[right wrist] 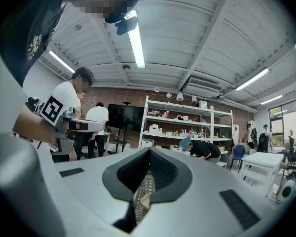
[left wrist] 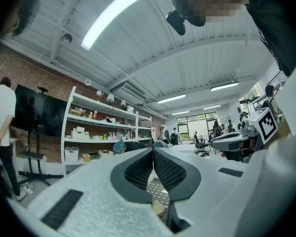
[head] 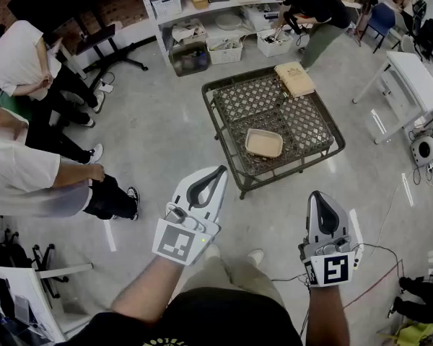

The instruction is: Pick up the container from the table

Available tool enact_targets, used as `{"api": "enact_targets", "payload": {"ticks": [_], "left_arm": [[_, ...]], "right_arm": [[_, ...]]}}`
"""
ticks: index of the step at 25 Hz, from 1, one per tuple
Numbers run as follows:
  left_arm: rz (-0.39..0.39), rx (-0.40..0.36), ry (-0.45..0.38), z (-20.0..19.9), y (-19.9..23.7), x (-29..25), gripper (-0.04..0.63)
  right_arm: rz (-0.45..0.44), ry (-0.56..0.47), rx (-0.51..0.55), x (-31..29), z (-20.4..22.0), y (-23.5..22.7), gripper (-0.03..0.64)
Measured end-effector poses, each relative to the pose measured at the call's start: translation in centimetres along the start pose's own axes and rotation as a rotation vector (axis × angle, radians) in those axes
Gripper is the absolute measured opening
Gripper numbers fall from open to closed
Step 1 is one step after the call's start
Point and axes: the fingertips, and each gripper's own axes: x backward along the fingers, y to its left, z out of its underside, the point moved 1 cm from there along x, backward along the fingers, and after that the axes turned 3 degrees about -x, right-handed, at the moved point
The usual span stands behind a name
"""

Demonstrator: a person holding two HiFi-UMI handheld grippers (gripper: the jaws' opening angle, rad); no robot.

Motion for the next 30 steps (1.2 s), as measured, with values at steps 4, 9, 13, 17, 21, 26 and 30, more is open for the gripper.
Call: {"api": "enact_targets", "payload": {"ticks": [4,9,13,17,21,26,30], "left_arm": [[-0.010,0.007,-0.003,-0.1,-0.3,-0.5,0.009],[-0.007,0.001,-0.002,-0.1,-0.9,-1.3,0.009],[-0.017,-0.009,-0.001,0.1,-1.8,-1.9,0.009],[-0.037,-0.022,-0.002,-0.6,-2.6,-2.8,0.009],[-0.056,-0.032,-0.012,-0.9,-3.4,-3.1,0.009],[-0.053,-0.017,0.000,-0.5,-2.7,-3.5,0.009],[-0.053,-0.027,-0.001,0.1,-0.9,-4.4,0.009]], "right_arm": [[-0.012,-0.005,0.000,0.0,-0.4,-0.4,0.011],[-0.010,-0.028,-0.030,0.2,-0.5,-1.7,0.011],[-0.015,-0.034,-0.031,0.6,-0.1,-2.7,0.011],[-0.031,-0.038,-0.030,1.2,-0.4,-4.0,0.011],[-0.055,-0.044,-0.033,1.6,-0.3,-4.8,0.011],[-0.058,-0.042,-0.045,0.2,-0.3,-4.7,0.011],[-0.056,-0.040,-0.048,-2.1,0.0,-4.4,0.011]]}}
